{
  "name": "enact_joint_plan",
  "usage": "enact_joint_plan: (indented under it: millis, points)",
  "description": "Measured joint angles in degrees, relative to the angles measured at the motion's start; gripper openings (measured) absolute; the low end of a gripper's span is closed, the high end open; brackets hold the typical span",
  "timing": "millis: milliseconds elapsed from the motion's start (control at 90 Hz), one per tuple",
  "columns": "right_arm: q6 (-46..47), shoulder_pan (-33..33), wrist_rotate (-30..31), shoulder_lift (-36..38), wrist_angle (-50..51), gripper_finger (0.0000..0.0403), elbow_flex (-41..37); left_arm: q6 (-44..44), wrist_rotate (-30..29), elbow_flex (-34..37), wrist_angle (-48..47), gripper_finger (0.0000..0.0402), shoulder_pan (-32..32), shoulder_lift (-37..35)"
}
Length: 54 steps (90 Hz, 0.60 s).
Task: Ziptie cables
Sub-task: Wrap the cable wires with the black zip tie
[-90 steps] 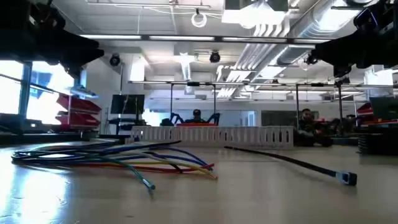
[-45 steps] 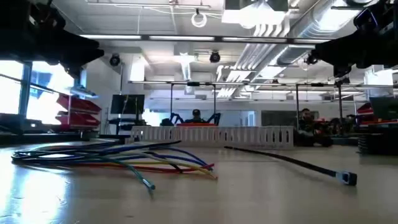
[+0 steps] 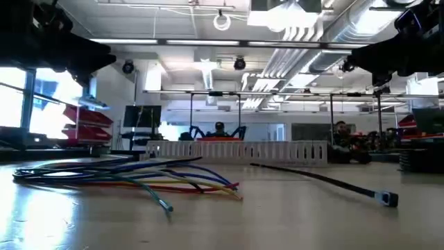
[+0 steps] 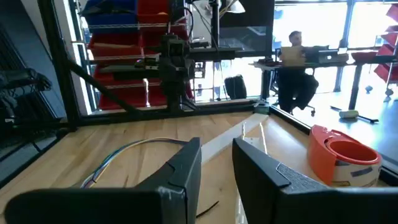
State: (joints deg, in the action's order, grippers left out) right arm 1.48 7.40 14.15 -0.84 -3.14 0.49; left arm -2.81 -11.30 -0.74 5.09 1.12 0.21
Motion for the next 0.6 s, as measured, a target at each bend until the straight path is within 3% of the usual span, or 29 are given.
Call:
enact_joint_plan:
  millis: [256, 400, 600]
  points:
    - [0.0, 0.0, 0.0, 0.0, 0.0, 0.0078, 0.0, -10.7, 0.5, 0.0, 2.3, 0.0124, 0.0, 0.0]
    - [0.0, 0.0, 0.0, 0.0, 0.0, 0.0078, 0.0, -9.5, -4.3, -0.1, -2.6, 0.0125, 0.0, 1.4]
    - [0.0, 0.0, -0.1, 0.0, 0.0, 0.0078, 0.0, -6.9, -7.3, -3.1, -4.9, 0.0148, 0.0, 13.0]
